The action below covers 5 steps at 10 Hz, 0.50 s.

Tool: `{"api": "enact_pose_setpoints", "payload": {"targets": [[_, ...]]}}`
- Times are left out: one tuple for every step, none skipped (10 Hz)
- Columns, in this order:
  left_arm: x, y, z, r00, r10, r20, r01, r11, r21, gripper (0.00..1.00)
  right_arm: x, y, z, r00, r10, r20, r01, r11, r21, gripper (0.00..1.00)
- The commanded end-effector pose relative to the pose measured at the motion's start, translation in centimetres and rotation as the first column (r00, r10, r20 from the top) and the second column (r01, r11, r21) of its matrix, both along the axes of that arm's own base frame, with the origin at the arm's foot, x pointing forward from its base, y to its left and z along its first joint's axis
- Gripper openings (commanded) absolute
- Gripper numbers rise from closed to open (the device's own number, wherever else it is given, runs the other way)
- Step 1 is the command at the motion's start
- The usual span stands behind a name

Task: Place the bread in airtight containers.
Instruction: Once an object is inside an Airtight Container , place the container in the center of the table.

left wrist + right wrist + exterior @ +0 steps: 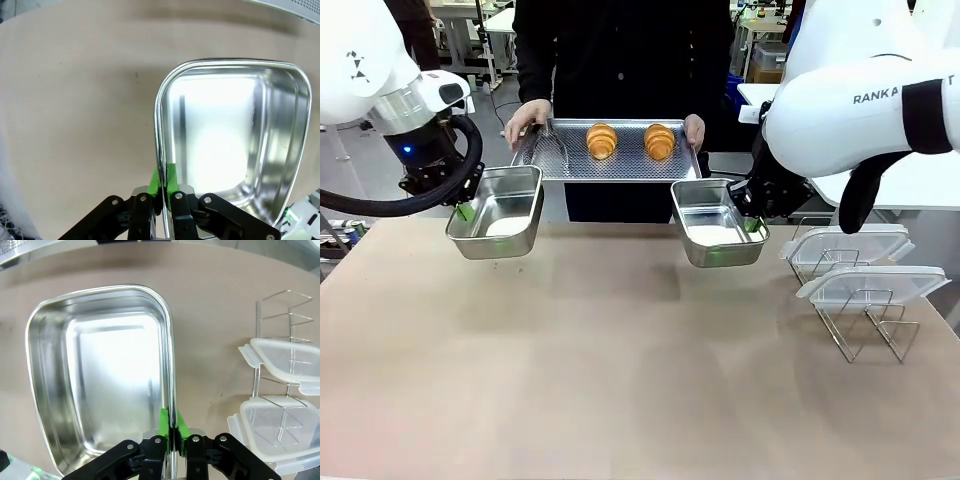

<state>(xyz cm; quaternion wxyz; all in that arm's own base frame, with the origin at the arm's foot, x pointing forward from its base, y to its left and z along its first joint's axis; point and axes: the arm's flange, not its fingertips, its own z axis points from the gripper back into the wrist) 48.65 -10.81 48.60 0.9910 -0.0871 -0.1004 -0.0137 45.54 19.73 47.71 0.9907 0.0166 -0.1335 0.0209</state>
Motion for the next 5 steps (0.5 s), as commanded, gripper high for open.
{"api": "enact_pose_setpoints", "payload": {"targets": [[-0.02,0.08,0.19,1.0,0.0,0.004,0.0,1.0,-0.001,0.0,0.01,0.22,0.42,1.0,0.005,0.018,-0.005,1.0,0.012,0.0],[-0.02,0.08,0.19,1.0,0.0,0.004,0.0,1.0,-0.001,0.0,0.01,0.22,0.42,1.0,0.005,0.018,-0.005,1.0,0.012,0.0],[-0.02,0.08,0.19,1.0,0.0,0.004,0.0,1.0,-0.001,0.0,0.01,0.22,0.42,1.0,0.005,0.018,-0.005,1.0,0.012,0.0],[-0.02,0.08,0.19,1.0,0.0,0.004,0.0,1.0,-0.001,0.0,0.01,0.22,0.42,1.0,0.005,0.018,-0.005,1.0,0.012,0.0],[-0.02,0.08,0.19,1.0,0.0,0.004,0.0,1.0,-0.001,0.0,0.01,0.22,0.42,1.0,0.005,0.018,-0.005,1.0,0.012,0.0]]}}
